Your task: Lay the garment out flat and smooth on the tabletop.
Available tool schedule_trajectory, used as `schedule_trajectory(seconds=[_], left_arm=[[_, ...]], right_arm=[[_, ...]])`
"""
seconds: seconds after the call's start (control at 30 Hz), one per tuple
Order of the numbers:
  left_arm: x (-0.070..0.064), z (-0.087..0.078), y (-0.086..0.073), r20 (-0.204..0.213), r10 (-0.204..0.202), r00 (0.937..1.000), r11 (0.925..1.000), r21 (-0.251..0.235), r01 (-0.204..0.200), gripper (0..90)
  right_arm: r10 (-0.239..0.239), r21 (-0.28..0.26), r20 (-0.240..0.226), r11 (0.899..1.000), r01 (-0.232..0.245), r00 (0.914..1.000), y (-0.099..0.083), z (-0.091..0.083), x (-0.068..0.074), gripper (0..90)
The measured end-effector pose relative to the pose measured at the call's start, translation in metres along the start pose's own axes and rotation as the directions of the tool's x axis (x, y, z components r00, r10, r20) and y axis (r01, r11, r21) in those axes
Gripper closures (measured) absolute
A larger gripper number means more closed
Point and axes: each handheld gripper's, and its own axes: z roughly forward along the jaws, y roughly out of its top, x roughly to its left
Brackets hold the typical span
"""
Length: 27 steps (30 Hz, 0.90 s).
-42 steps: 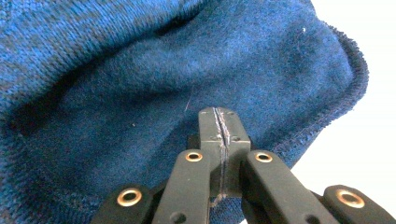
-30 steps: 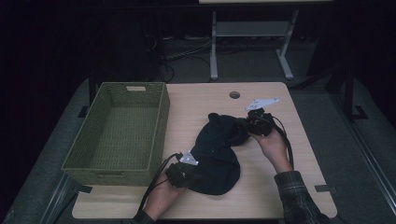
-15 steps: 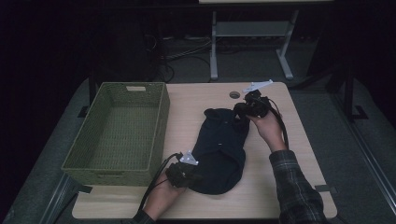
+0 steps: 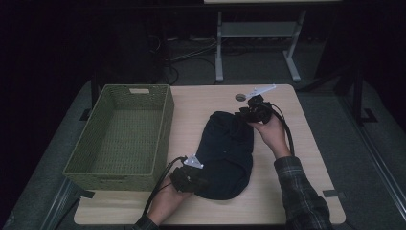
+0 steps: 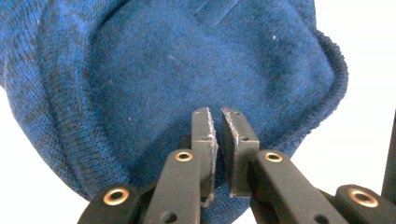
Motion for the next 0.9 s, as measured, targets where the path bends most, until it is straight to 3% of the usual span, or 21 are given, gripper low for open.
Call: schedule_trajectory(seconds=[0.1, 0.17, 0.23, 0.3, 0.33, 0.43, 0.47, 0.5, 0.53, 0.6, 0.63, 0.77, 0.8, 0.9], left_arm=[[-0.003, -0.005, 0.004, 0.014, 0.003, 0.9999, 0.9995, -0.032, -0.002, 79.7], [-0.006, -0.013, 0.014, 0.004, 0.015, 0.9999, 0.9976, -0.067, -0.015, 80.6], [-0.006, -0.015, 0.016, 0.003, 0.02, 0.9998, 0.997, -0.074, -0.02, 89.5], [-0.006, -0.021, 0.026, -0.042, 0.034, 0.9985, 0.9957, -0.085, -0.038, 90.0], [-0.006, -0.021, 0.026, -0.042, 0.034, 0.9985, 0.9957, -0.085, -0.038, 90.0], [0.003, -0.023, 0.039, -0.105, 0.024, 0.9942, 0.9942, -0.101, -0.034, 90.0], [0.003, -0.023, 0.039, -0.105, 0.024, 0.9942, 0.9942, -0.101, -0.034, 90.0], [0.008, -0.021, 0.044, -0.153, 0.018, 0.988, 0.9943, -0.101, -0.034, 90.0], [0.008, -0.021, 0.044, -0.153, 0.018, 0.988, 0.9943, -0.101, -0.034, 90.0], [0.018, -0.019, 0.05, -0.197, -0.002, 0.9803, 0.9942, -0.105, -0.019, 90.0], [0.022, -0.017, 0.052, -0.229, -0.006, 0.9735, 0.9947, -0.101, -0.018, 90.0], [0.034, -0.009, 0.054, -0.254, -0.047, 0.966, 0.9952, -0.096, 0.023, 90.0], [0.041, -0.003, 0.055, -0.268, -0.061, 0.9615, 0.9956, -0.084, 0.04, 90.0], [0.048, 0.006, 0.054, -0.277, -0.074, 0.958, 0.9963, -0.064, 0.058, 90.0]], right_arm=[[0.003, -0.015, -0.012, 1.0, -0.003, 0.9999, -0.003, -0.011, 0.003, 71.1], [-0.013, 0.0, -0.025, 1.0, 0.013, 0.9996, -0.01, -0.022, 0.009, 81.6], [-0.021, 0.005, -0.032, 1.0, 0.021, 0.9993, -0.016, -0.028, 0.013, 87.4], [-0.032, 0.012, -0.048, 0.999, 0.032, 0.9984, -0.026, -0.034, 0.018, 89.9], [-0.032, 0.012, -0.048, 0.999, 0.032, 0.9984, -0.026, -0.034, 0.018, 89.9], [-0.037, 0.012, -0.075, 0.999, 0.038, 0.9965, -0.041, -0.041, 0.027, 90.0], [-0.037, 0.012, -0.075, 0.999, 0.038, 0.9965, -0.041, -0.041, 0.027, 90.0], [-0.052, 0.011, -0.074, 0.999, 0.053, 0.9959, -0.048, -0.043, 0.033, 90.0], [-0.052, 0.011, -0.074, 0.999, 0.053, 0.9959, -0.048, -0.043, 0.033, 90.0], [-0.061, 0.022, -0.085, 0.998, 0.063, 0.9945, -0.059, -0.044, 0.04, 90.0], [-0.06, 0.025, -0.093, 0.998, 0.062, 0.9938, -0.062, -0.044, 0.041, 90.0], [-0.068, 0.041, -0.102, 0.997, 0.073, 0.9924, -0.074, -0.042, 0.049, 90.0], [-0.071, 0.057, -0.104, 0.995, 0.078, 0.992, -0.081, -0.039, 0.052, 90.0], [-0.065, 0.075, -0.118, 0.994, 0.074, 0.9909, -0.093, -0.034, 0.056, 90.0]])
